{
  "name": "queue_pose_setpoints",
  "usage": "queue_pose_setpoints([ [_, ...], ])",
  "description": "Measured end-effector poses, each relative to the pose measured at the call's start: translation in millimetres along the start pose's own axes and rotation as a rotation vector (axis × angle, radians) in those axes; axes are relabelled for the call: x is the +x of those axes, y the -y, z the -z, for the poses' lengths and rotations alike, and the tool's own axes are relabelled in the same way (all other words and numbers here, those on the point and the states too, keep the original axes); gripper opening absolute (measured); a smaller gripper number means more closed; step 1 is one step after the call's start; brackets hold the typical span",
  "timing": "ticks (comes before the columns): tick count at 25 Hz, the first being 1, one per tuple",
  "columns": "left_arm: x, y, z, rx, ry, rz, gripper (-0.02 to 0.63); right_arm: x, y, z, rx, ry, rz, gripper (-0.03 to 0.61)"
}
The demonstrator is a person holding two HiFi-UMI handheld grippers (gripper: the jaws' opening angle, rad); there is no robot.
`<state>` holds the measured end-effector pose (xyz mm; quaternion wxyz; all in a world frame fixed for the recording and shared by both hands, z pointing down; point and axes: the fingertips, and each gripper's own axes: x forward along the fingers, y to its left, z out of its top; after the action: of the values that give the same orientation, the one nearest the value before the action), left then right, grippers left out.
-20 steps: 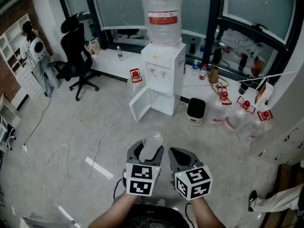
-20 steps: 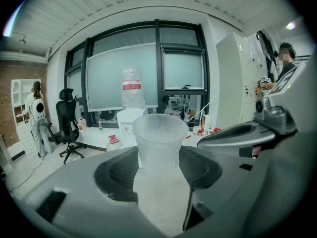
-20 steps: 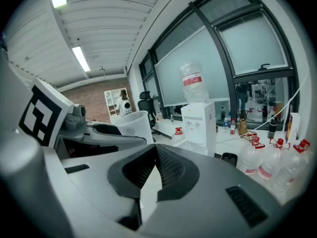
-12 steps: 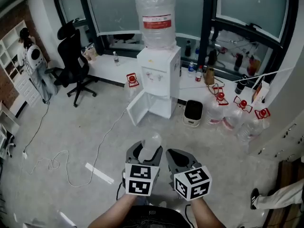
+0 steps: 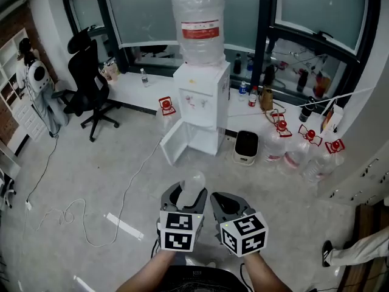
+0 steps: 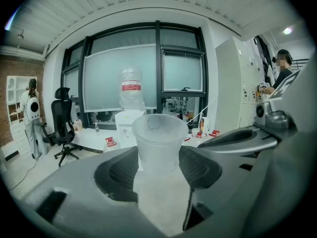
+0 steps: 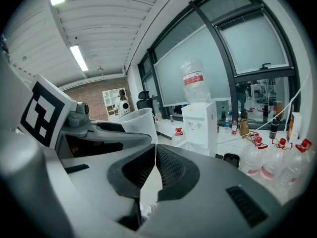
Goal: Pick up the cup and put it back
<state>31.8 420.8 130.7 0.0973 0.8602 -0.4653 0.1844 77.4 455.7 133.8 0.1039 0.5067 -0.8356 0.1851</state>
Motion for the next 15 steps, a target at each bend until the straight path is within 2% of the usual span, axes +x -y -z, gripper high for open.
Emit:
queue_pose_setpoints([
  [15, 85, -110, -24, -0.023, -0.024, 0.087, 0.261, 133, 12, -44, 0.025, -0.058, 0.081, 0.021],
])
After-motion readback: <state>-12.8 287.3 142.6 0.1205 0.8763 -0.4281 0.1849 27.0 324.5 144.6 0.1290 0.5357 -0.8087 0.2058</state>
